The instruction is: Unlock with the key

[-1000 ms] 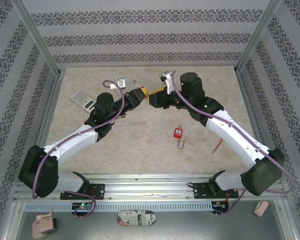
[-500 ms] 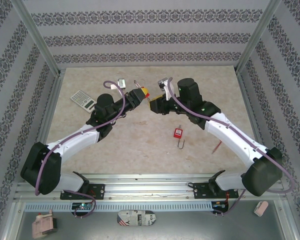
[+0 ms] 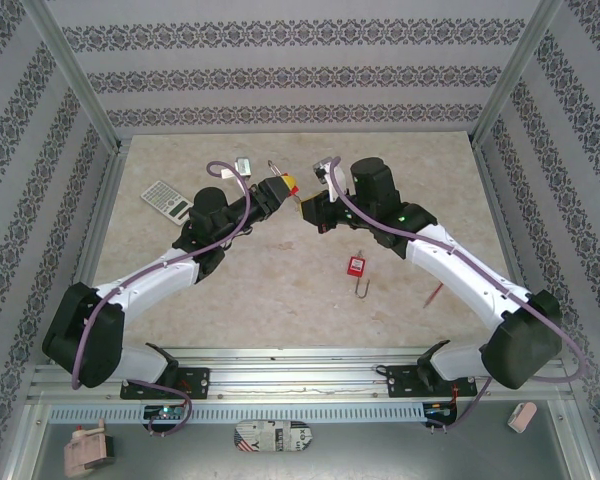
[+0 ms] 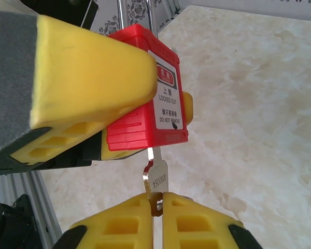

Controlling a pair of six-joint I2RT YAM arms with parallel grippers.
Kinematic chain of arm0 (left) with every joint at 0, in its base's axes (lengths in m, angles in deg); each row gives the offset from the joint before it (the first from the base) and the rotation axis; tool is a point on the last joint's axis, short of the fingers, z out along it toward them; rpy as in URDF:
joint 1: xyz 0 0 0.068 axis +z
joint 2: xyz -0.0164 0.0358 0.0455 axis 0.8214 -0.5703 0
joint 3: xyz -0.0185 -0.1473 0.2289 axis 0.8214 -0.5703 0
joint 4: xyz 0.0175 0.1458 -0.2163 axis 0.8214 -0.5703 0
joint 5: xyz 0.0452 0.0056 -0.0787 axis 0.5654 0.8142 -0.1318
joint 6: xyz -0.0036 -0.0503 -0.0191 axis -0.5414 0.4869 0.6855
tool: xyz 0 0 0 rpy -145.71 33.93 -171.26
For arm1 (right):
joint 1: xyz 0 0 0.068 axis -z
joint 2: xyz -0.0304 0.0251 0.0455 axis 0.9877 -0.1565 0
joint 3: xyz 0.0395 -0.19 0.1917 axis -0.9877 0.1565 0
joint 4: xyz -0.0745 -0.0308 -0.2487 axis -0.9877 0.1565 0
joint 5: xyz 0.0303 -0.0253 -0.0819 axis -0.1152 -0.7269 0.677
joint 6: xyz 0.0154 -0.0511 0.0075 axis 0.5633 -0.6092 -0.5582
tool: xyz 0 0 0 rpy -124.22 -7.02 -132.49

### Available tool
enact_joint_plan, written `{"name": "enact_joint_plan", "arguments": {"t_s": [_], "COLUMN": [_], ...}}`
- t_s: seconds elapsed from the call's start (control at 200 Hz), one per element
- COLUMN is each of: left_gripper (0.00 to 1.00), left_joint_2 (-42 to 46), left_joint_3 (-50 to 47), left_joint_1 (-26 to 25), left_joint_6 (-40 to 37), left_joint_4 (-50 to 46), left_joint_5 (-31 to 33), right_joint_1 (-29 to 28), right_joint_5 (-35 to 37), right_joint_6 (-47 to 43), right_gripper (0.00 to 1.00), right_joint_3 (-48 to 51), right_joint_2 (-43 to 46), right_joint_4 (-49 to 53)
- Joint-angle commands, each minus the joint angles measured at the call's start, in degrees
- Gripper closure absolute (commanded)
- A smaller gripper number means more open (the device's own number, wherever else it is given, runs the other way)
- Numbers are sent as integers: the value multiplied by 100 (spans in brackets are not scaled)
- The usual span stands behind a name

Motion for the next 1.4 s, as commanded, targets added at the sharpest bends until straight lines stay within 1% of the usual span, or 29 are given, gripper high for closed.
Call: {"name": "enact_joint_plan", "arguments": {"t_s": [0.0, 0.085, 0.305, 0.405, 0.5, 0.585, 0.674, 0.819, 0.929, 1.139, 1.184, 1.234, 1.319, 1.394], "left_gripper": [100, 100, 100, 100, 100, 100, 100, 100, 100, 100, 100, 100, 100, 100], "left_joint_2": [-6, -21, -219, -268, -186, -149, -237, -722, -792, -853, -857, -825, -718, -644], "left_joint_3": [-23, -46, -8, -80, -66, -118, -130, -22, 196, 325, 317, 326, 290, 282], "left_joint_1": [-34, -54, -209, -205, -197, -172, -119, -91, -117, -104, -102, -113, -111, -108], "left_joint_6": [82, 67, 78, 117, -131, -249, -212, 229, 230, 197, 158, 17, -208, -320], "left_joint_4": [794, 765, 1032, 1507, 1589, 2043, 2687, 4137, 4134, 3991, 3836, 3492, 2961, 2675], "left_joint_5": [-278, -278, -456, -673, -951, -1232, -1516, -2011, -2226, -2300, -2244, -2167, -1946, -1857], "right_joint_1": [-1, -1, 4, 79, 269, 448, 554, 820, 1011, 1185, 1147, 1055, 843, 709], "right_joint_5": [-169, -185, -343, -481, -712, -945, -1149, -1617, -1805, -2065, -2048, -1832, -1515, -1248], "right_joint_6": [141, 149, 269, 360, 565, 742, 849, 1225, 1370, 1487, 1396, 1180, 856, 719], "right_gripper": [94, 100, 100, 100, 100, 100, 100, 100, 100, 100, 100, 100, 85, 80], "right_joint_3": [-117, -213, -339, -342, -273, -226, -267, -305, -371, -617, -668, -732, -775, -775], "right_joint_2": [-128, -175, -303, -305, -277, -269, -290, -393, -464, -532, -530, -515, -502, -522], "right_joint_4": [-325, -311, -453, -504, -631, -762, -805, -1127, -1157, -1142, -1076, -840, -568, -451]}}
